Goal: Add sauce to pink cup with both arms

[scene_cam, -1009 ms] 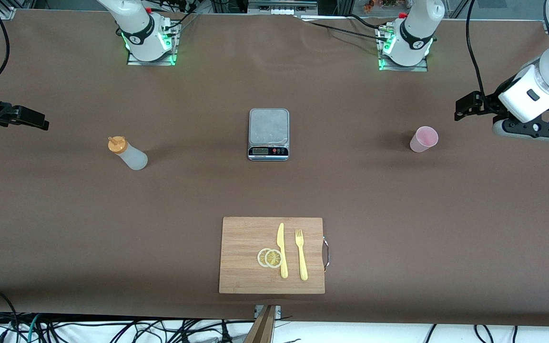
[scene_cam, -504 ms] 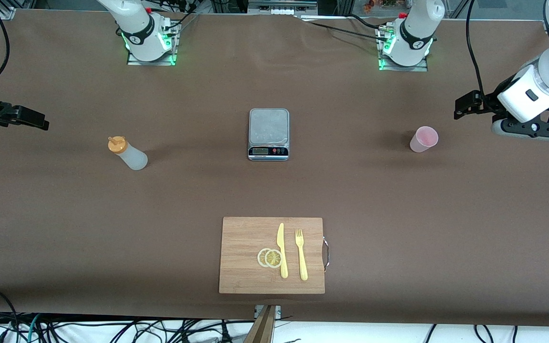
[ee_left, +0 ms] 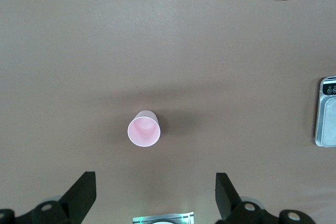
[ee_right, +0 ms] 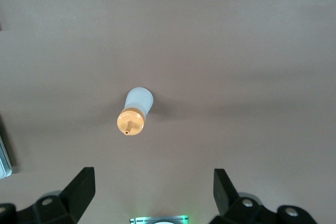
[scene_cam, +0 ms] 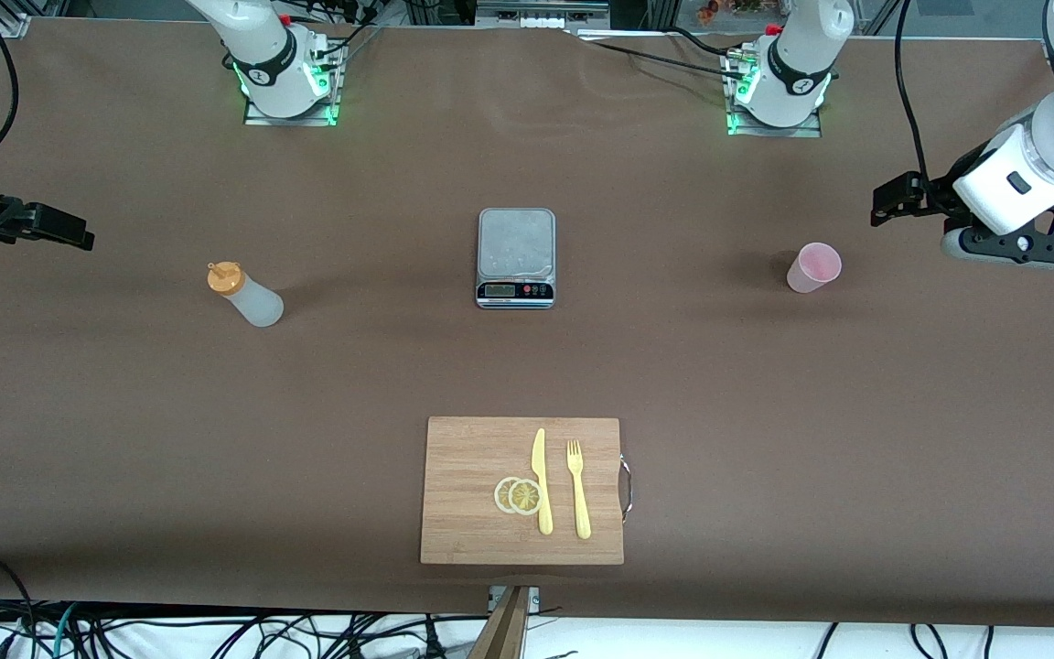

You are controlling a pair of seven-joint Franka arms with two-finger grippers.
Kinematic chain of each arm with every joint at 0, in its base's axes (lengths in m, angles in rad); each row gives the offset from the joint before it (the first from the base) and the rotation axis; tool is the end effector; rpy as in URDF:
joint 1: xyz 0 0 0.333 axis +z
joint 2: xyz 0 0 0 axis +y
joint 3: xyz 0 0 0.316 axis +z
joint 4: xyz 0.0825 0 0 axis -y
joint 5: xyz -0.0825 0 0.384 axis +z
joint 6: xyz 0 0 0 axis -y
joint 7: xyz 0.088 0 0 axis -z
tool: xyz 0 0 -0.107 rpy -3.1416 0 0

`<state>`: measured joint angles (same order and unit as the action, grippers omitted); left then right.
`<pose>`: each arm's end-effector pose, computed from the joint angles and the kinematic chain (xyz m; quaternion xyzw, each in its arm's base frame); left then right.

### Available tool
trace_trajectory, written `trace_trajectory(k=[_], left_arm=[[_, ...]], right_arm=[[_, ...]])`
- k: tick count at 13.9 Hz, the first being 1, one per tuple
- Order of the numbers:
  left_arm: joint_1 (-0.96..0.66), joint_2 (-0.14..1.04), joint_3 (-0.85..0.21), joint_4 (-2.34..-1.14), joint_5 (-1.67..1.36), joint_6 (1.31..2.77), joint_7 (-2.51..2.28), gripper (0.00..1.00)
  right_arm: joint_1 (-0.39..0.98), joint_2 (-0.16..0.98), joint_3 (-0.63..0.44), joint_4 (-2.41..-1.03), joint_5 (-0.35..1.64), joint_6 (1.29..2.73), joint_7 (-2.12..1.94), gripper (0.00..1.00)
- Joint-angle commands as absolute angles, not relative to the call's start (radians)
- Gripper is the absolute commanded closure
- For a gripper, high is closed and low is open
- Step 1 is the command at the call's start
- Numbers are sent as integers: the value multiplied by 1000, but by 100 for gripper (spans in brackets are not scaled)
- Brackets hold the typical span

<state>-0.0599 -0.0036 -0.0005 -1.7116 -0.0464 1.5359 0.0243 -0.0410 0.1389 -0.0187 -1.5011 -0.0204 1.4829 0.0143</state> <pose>0.5401 -0.0378 0.5581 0.9952 -0.0410 -0.0863 0.0216 0.5833 -0.0365 0.5709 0.9962 -0.0370 -0.0787 0.0097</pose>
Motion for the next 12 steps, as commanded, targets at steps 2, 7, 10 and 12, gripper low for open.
trace_trajectory(k=[2,7,10,12], left_arm=[[-32,-3,2,-1741,-29,1529,113,0],[12,-6,3,-1934,-18,1715,211,0],[20,-15,-2,-2121,95,1923,224,0],[18,-18,-2,-2241,101,2053,224,0]], right_arm=[[-49,152,-15,-1474,-21,1477,-5,0],[-49,153,-15,-1474,-21,1477,-6,0],[-49,153,-15,-1473,-21,1477,-6,0],[-49,153,-15,-1474,-21,1477,-6,0]])
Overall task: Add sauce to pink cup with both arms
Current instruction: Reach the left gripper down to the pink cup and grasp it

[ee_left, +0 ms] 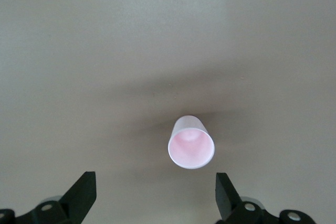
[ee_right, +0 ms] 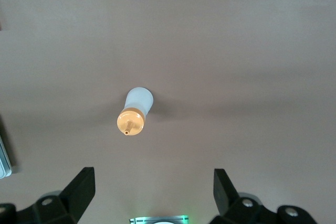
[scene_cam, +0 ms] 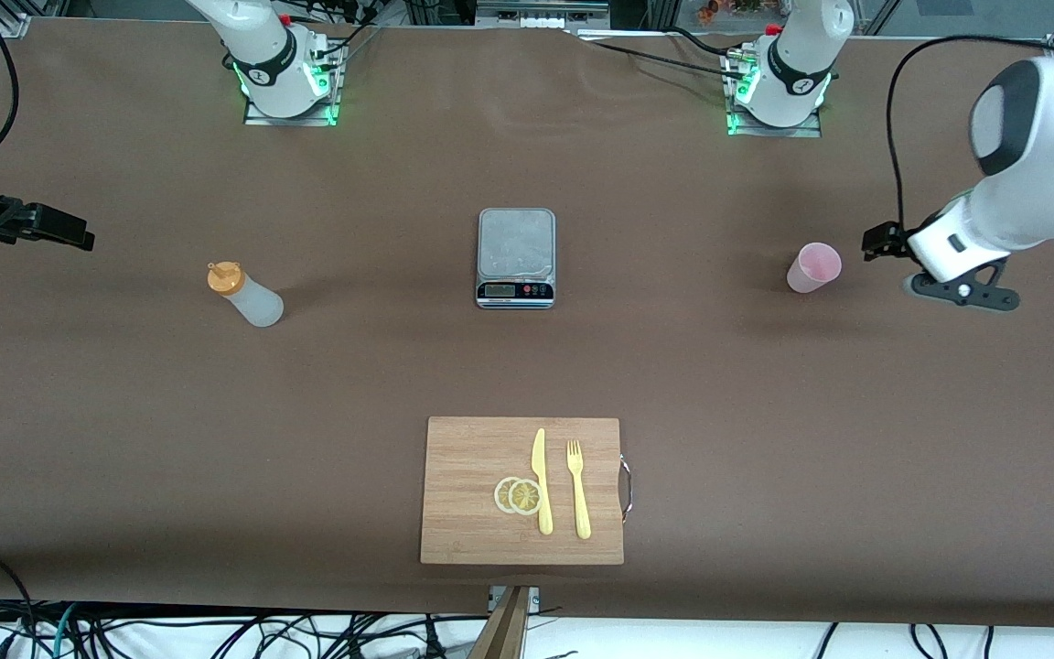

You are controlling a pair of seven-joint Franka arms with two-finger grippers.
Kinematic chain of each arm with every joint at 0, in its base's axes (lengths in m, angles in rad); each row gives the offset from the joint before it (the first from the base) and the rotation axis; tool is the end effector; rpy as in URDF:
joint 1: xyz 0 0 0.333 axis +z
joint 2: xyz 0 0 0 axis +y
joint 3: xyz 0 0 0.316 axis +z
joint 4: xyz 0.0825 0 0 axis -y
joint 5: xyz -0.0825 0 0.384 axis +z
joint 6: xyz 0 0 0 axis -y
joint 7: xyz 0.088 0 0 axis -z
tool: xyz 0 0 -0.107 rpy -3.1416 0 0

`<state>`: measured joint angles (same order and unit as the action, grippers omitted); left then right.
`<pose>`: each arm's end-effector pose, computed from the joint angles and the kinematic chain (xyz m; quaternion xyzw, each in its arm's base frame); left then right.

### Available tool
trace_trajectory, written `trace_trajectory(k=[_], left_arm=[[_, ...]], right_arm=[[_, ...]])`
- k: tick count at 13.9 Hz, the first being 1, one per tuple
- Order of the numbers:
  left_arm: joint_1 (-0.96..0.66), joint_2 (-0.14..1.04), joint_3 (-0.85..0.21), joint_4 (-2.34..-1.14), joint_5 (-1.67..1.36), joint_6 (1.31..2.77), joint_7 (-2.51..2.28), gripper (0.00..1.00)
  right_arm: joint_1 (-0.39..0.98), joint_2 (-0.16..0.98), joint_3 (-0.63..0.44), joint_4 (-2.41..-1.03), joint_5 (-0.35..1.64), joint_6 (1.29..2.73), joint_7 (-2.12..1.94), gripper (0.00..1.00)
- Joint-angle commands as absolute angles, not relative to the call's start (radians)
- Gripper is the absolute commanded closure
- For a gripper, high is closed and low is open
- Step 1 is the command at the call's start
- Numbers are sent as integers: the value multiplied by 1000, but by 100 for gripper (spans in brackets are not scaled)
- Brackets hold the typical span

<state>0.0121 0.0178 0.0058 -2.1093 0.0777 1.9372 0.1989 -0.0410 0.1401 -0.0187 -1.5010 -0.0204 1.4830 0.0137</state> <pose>0.5239 0.0147 0.3933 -0.9891 0.1071 0.0979 0.0244 0.5836 -0.0365 0.5702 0.9961 -0.0367 -0.0792 0.0097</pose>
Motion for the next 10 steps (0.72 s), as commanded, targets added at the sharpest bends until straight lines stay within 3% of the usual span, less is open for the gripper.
trace_trajectory(k=[1,4,8,10], left_arm=[[18,-17,-3,-2299,101,2110,224,0],[32,-3,-3,-2428,162,2287,224,0],[64,63,-3,-2514,175,2450,224,0],[64,84,-3,-2517,175,2476,224,9]], right_arm=[[-49,153,-15,-1473,-21,1477,-6,0],[-51,153,-15,-1473,-21,1477,-6,0],[-49,153,-15,-1473,-21,1477,-6,0],[-49,153,-15,-1474,-21,1477,-6,0]])
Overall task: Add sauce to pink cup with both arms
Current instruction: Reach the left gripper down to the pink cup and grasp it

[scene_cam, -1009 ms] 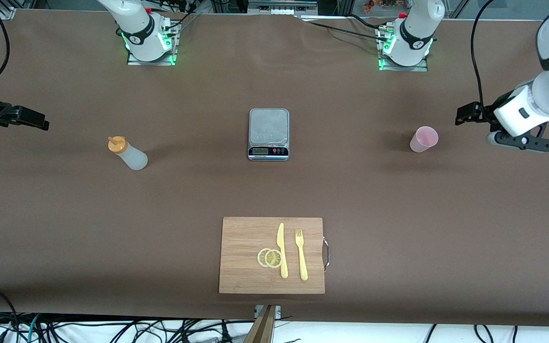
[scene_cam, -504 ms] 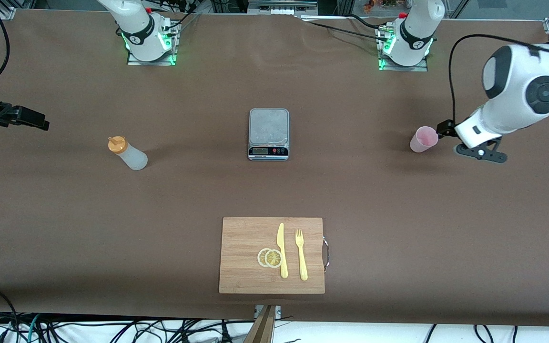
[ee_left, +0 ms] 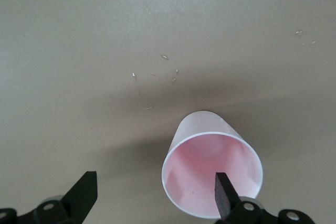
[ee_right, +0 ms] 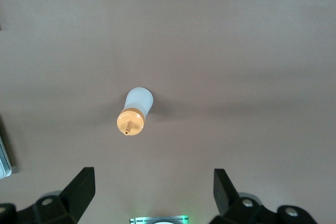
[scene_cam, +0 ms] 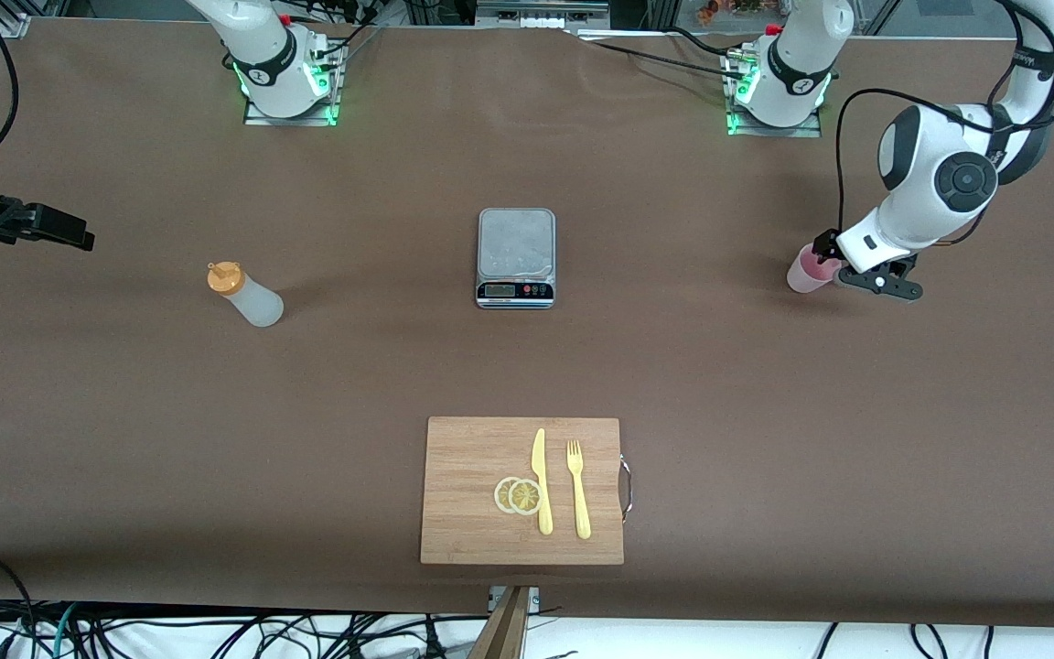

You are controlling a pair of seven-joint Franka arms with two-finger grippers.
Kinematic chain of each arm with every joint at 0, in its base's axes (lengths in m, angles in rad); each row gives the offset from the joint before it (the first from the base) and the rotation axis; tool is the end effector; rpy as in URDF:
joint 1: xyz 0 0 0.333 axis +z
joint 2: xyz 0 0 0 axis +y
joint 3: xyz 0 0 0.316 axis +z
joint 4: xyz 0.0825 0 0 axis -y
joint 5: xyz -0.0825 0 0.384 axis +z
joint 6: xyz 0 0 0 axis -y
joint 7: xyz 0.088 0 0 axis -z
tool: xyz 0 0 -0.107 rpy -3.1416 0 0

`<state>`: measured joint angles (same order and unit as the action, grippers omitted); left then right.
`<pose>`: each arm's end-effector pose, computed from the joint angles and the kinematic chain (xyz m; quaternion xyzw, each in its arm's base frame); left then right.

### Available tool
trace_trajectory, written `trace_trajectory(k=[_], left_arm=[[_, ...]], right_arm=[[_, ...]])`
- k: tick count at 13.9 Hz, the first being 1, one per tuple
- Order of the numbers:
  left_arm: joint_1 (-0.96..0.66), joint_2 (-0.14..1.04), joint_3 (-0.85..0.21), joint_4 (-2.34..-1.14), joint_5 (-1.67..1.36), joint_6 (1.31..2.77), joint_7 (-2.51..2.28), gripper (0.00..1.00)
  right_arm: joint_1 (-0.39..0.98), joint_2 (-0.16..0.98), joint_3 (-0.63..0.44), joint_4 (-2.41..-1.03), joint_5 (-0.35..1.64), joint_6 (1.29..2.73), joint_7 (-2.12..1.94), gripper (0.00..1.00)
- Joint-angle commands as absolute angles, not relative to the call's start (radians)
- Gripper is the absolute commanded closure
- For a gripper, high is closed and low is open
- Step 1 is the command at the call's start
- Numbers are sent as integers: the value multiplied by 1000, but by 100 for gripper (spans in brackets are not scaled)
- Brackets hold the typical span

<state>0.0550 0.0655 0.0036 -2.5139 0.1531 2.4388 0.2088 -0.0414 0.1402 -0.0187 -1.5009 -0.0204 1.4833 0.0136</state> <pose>0.4489 0.0267 0.2437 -0.9872 0.1361 0.0755 0.0356 0.5836 -0.0367 0.5702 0.9961 -0.0368 -0.0790 0.0097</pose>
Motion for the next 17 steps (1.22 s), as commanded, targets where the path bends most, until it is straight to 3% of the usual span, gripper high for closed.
trace_trajectory(k=[1,3,6,7,17], left_arm=[[64,95,-3,-2517,175,2479,224,13],[64,129,-3,-2511,173,2490,222,27],[63,137,-5,-2511,173,2508,221,92],[60,137,-5,-2510,173,2508,221,100],[52,81,-18,-2497,173,2465,224,100]], right_arm=[[-49,153,-15,-1474,-21,1477,-6,0],[-49,153,-15,-1474,-21,1477,-6,0],[-49,153,-15,-1473,-21,1477,-5,0],[-49,153,-15,-1473,-21,1477,-5,0],[-49,153,-15,-1473,-21,1477,-5,0]])
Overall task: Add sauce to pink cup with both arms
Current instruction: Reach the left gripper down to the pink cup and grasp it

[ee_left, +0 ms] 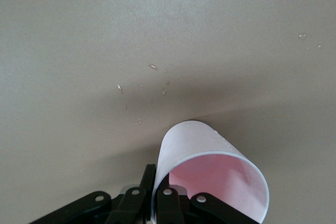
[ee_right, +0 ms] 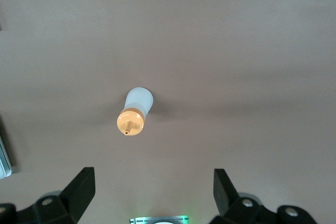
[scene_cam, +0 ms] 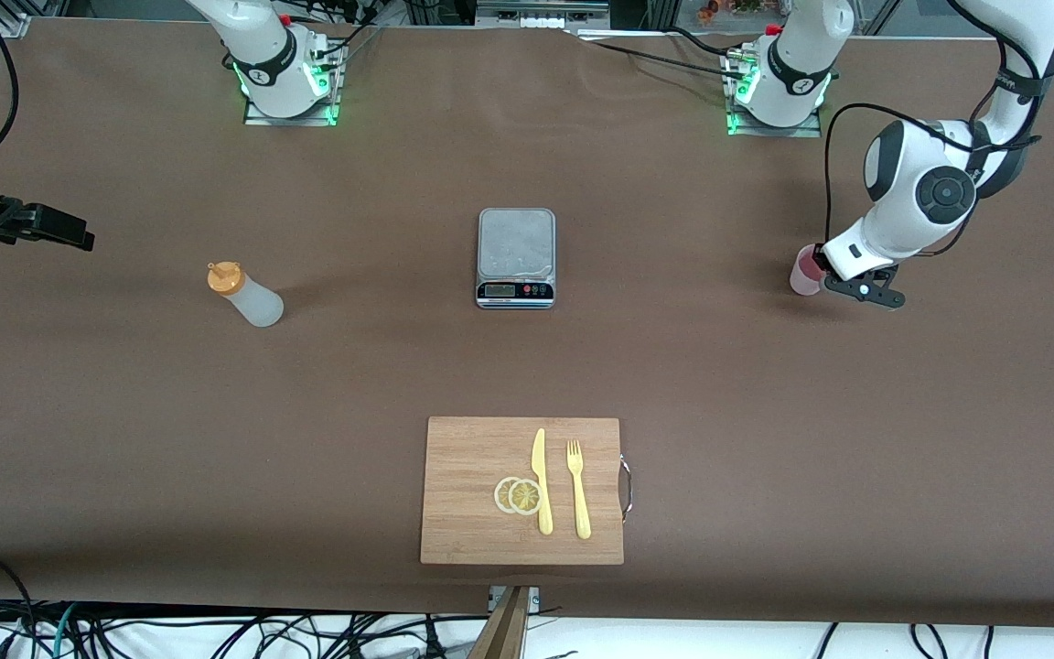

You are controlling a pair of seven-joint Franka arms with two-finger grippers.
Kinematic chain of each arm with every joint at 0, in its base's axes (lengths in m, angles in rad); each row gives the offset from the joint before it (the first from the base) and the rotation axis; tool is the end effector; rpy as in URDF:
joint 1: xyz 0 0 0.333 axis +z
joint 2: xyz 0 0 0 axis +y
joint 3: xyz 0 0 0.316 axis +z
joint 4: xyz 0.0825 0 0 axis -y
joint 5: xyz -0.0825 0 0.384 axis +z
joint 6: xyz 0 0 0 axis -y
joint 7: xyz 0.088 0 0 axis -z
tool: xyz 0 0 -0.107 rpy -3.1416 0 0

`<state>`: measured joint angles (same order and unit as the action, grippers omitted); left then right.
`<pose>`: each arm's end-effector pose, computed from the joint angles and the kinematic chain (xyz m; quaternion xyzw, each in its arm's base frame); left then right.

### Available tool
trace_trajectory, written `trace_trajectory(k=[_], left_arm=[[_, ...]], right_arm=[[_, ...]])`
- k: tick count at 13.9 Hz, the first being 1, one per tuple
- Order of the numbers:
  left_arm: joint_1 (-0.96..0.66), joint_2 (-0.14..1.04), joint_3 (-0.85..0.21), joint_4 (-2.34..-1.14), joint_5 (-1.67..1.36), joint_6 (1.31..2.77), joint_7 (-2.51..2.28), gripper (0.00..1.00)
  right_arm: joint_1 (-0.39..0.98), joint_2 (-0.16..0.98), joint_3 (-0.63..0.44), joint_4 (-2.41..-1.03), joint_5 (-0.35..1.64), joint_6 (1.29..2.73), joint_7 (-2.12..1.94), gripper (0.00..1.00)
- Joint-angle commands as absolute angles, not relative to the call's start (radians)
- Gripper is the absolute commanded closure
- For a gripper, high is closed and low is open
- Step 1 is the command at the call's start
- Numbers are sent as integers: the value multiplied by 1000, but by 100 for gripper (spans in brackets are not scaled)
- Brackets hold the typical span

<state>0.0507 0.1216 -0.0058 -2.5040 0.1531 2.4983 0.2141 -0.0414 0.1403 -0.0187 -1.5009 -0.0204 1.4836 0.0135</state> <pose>0.4547 0.0194 0.2260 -0.9861 0.1478 0.0682 0.0330 0.5837 -0.0367 0.5702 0.9962 -0.0368 -0.0789 0.0097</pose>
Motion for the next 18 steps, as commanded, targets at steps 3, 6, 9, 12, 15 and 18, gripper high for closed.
trace_trajectory(k=[3,6,9,12,15,18], left_arm=[[54,51,-57,-2464,169,2402,218,100],[54,40,-110,-2378,158,2277,215,100],[54,44,-210,-2237,67,2114,203,100],[51,69,-302,-2119,-6,2001,91,100],[51,106,-405,-2050,-8,1988,-91,100],[48,168,-492,-1958,-37,1959,-250,100]], right_arm=[[-48,153,-14,-1473,-21,1477,-5,0],[-49,155,-15,-1473,-21,1477,-5,0],[-49,155,-15,-1473,-23,1477,-5,0],[-51,158,-15,-1471,-23,1477,-6,0],[-51,158,-15,-1473,-23,1477,-6,0],[-52,158,-15,-1473,-23,1476,-6,0]])
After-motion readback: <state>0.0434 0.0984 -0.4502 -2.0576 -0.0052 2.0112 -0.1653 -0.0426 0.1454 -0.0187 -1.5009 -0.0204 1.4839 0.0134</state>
